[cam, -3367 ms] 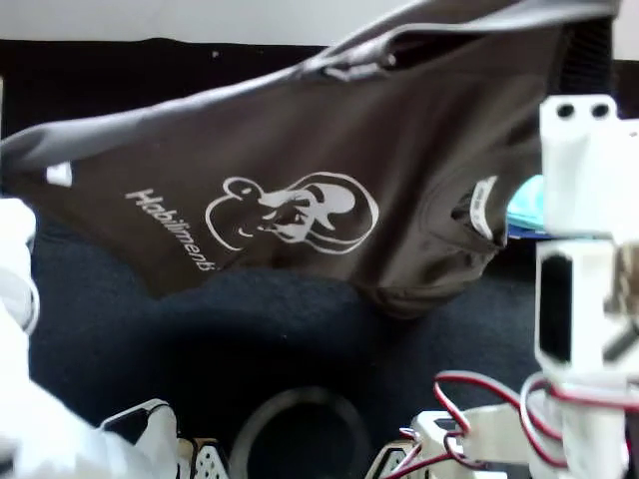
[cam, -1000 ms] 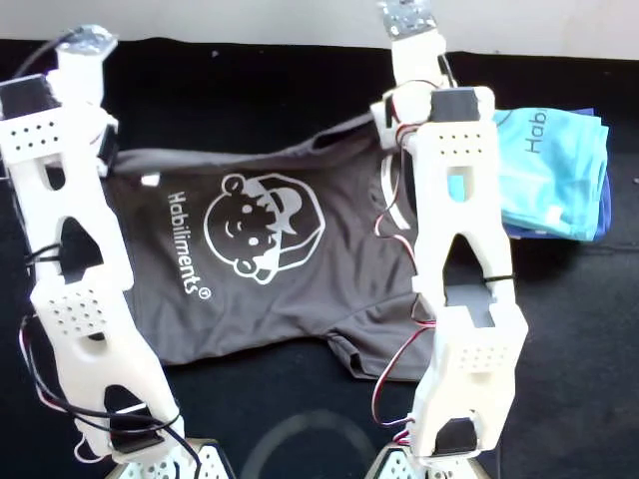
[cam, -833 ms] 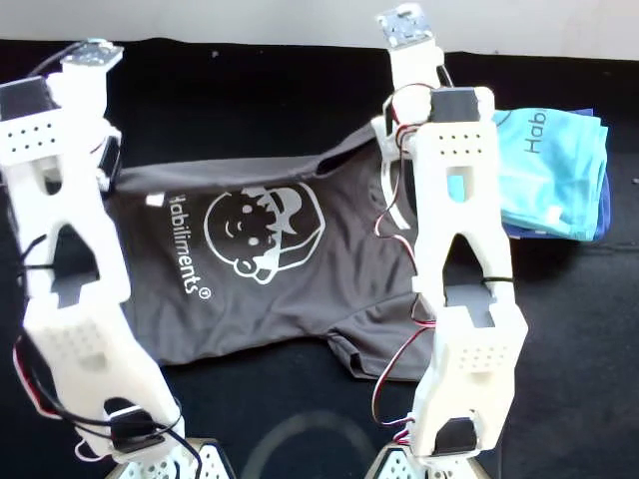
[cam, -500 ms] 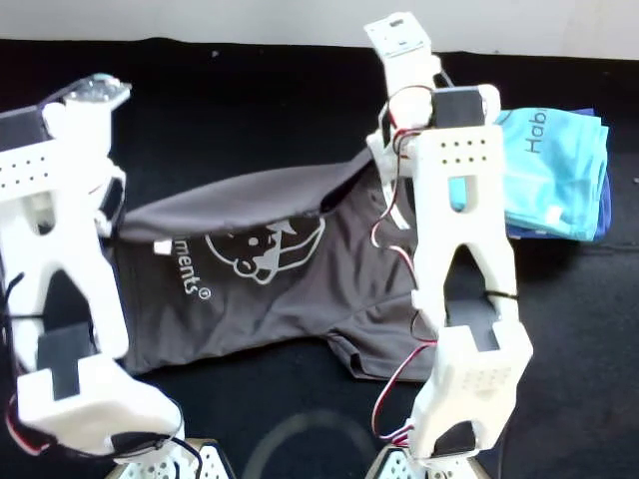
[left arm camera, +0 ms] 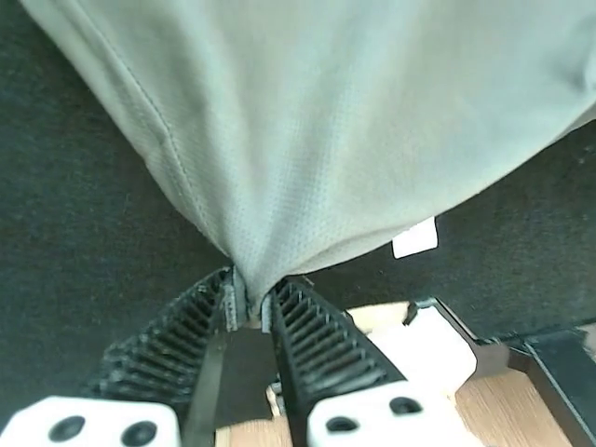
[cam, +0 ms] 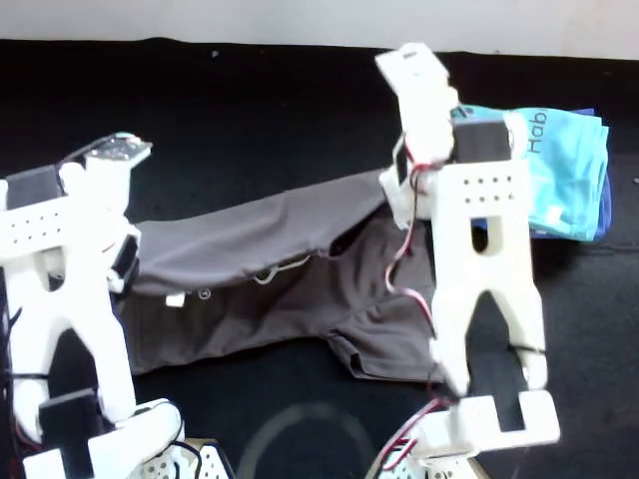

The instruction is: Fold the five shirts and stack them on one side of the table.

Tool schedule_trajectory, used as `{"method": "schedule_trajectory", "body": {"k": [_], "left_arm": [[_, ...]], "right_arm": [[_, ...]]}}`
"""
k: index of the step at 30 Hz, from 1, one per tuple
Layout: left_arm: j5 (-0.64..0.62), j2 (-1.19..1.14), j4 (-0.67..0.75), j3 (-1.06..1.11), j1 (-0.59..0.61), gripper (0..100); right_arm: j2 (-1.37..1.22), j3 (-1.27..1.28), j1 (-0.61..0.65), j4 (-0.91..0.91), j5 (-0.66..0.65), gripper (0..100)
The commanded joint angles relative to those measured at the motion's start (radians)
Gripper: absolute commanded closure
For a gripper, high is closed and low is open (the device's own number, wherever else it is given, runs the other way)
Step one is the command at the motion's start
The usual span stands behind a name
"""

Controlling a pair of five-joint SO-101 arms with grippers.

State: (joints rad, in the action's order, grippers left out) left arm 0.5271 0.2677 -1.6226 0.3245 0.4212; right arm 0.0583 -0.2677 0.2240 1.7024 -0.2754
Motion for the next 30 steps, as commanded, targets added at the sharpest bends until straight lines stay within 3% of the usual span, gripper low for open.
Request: {"method": "schedule_trajectory", "body": {"k": [1, 9, 20, 30], "left_arm": [[0.025, 0.067, 0.071, 0.096, 0.007, 99], [0.123, 0.079, 0.098, 0.205, 0.087, 99], [0.132, 0.076, 0.089, 0.211, 0.091, 99], [0.130, 0.077, 0.169, 0.390, 0.021, 99]], "right_arm": [[0.156, 0.232, -0.012, -0.104, -0.002, 99.3], [0.395, 0.634, -0.013, -0.259, -0.040, 99.3], [0.578, 0.828, -0.071, -0.260, -0.126, 99.3], [0.727, 1.030, -0.073, -0.249, -0.189, 99.3]]}}
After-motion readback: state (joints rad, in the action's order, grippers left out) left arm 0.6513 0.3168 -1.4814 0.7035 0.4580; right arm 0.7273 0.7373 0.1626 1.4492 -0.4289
